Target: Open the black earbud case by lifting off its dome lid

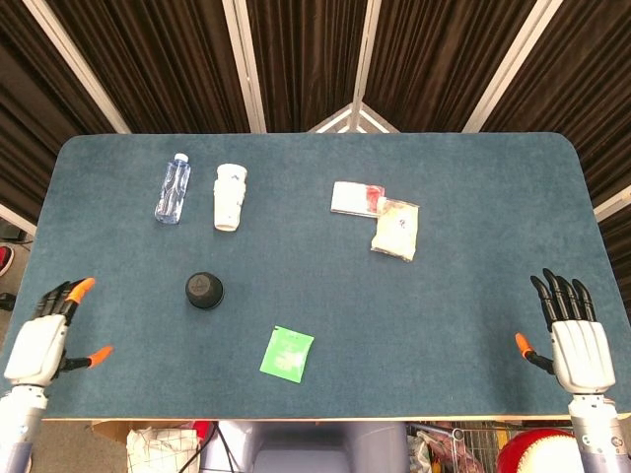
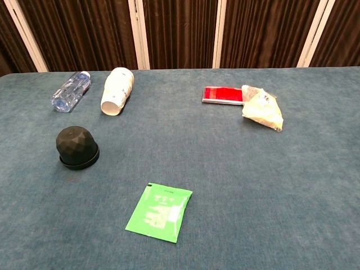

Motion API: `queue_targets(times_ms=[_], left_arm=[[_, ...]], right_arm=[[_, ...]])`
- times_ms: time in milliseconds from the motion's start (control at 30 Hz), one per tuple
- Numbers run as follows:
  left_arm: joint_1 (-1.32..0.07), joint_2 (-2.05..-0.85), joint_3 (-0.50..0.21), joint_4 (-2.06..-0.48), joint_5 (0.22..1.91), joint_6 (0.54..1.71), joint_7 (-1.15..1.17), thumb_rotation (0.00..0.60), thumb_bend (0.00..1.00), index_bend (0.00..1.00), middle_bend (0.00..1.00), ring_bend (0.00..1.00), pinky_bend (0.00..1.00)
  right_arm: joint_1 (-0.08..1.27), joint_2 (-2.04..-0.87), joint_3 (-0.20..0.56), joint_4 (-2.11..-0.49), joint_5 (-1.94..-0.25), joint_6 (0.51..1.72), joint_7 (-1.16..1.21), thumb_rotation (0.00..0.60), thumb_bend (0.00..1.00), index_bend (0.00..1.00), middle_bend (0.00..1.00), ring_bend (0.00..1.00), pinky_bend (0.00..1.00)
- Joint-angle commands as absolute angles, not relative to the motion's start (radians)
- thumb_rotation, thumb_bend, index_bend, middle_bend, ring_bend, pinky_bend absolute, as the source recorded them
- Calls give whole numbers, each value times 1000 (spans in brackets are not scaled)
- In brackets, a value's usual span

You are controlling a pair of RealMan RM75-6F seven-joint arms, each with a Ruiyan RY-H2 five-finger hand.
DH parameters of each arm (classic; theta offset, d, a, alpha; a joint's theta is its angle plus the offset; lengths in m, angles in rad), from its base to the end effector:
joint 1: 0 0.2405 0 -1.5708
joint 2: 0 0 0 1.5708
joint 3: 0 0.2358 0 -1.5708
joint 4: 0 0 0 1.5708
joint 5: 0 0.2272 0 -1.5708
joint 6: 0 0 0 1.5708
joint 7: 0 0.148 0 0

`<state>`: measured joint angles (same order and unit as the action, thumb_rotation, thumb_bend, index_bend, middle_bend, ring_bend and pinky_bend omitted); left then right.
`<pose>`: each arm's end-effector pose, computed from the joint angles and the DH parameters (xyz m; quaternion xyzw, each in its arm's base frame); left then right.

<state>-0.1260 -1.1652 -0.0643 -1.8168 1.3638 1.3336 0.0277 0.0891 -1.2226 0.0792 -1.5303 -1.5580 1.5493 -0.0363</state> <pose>-0.2617 0.1917 0.0884 -0.5571 -0.5113 -0.3984 0.5191 -0.2905 -0.1923 0.1202 0.5934 -0.3438 0.4236 0.5918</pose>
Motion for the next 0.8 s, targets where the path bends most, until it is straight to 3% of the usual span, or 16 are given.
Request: queue_targets(times_ms=[33, 200, 800], left_arm=[[-169, -1226, -81, -1760, 1353, 1279, -30, 600, 42, 98, 62, 0, 0], [-244, -1344, -112, -1677, 1347, 1166, -224, 600, 32, 97, 84, 0, 0], [-330, -1547, -144, -1436, 1309, 1078, -346, 600, 26, 97, 78, 0, 0]], right_arm=[[88, -1224, 77, -1524, -1556, 1547, -31, 600, 289, 68, 24, 68, 11], [90, -1231, 76, -1511, -1557, 1542, -21, 600, 288, 68, 24, 68, 11], [118, -1243, 92, -1494, -1532, 1499, -19, 600, 289, 68, 24, 68, 11]])
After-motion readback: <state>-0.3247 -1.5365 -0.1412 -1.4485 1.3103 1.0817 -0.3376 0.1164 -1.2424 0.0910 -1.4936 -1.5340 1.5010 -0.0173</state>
